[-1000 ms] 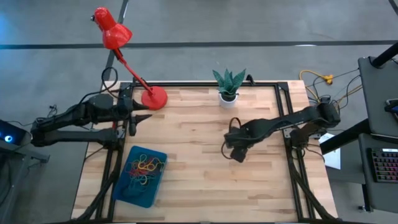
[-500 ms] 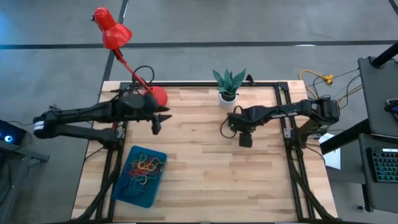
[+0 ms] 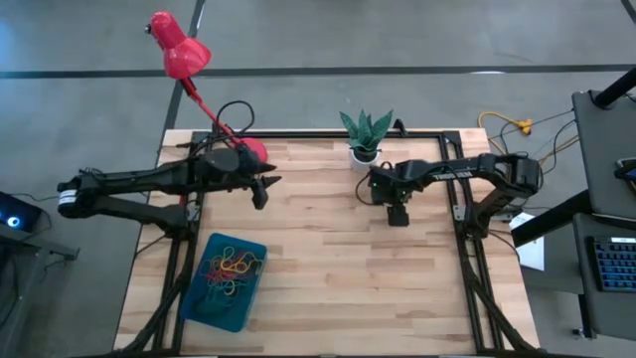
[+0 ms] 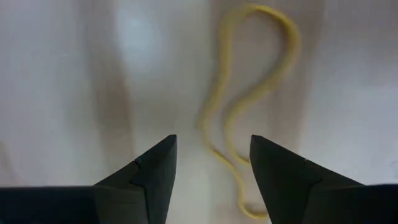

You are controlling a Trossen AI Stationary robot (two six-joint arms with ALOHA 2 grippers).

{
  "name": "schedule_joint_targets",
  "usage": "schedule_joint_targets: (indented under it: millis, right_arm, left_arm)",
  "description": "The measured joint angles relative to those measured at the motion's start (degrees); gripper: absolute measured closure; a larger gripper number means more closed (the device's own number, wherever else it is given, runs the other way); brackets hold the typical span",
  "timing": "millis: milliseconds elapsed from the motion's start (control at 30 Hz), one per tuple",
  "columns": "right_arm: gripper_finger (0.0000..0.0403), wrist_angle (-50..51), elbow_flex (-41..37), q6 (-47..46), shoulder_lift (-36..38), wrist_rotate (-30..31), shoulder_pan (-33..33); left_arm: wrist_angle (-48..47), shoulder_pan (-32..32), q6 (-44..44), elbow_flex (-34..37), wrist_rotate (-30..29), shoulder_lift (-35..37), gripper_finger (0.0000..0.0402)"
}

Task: Pick and place rubber bands into bin
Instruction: Put the yellow rubber band into the blue bin

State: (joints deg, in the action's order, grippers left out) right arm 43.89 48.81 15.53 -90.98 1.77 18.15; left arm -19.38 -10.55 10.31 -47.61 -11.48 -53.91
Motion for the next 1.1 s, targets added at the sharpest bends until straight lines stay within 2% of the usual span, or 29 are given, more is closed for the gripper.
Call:
schedule_joint_targets:
  millis: [167,633,767,1100]
  right_arm:
    - [0.0213,-2.18,-0.89,0.22,-0.73,-1.21,0.05]
    - [0.0218,-2.92,-0.78,1.31,-5.13,-3.27,0.02]
    - [0.0239,-3.67,-0.89,-0.29,-5.13,-3.33,0.23]
    - [0.0329,-6.15,-1.22,-0.65,-5.55,-3.7,1.72]
  left_arm:
    - [1.1,-0.25,-0.13,-0.01,-2.29,-0.04,0.026]
    - [0.81,-1.8,-0.64,0.08,-2.26,-0.03,0.026]
    - [0.81,-1.88,-2.03,0.08,-2.25,0.04,0.026]
    - [0.84,-1.88,-2.21,0.08,-1.99,0.07,0.026]
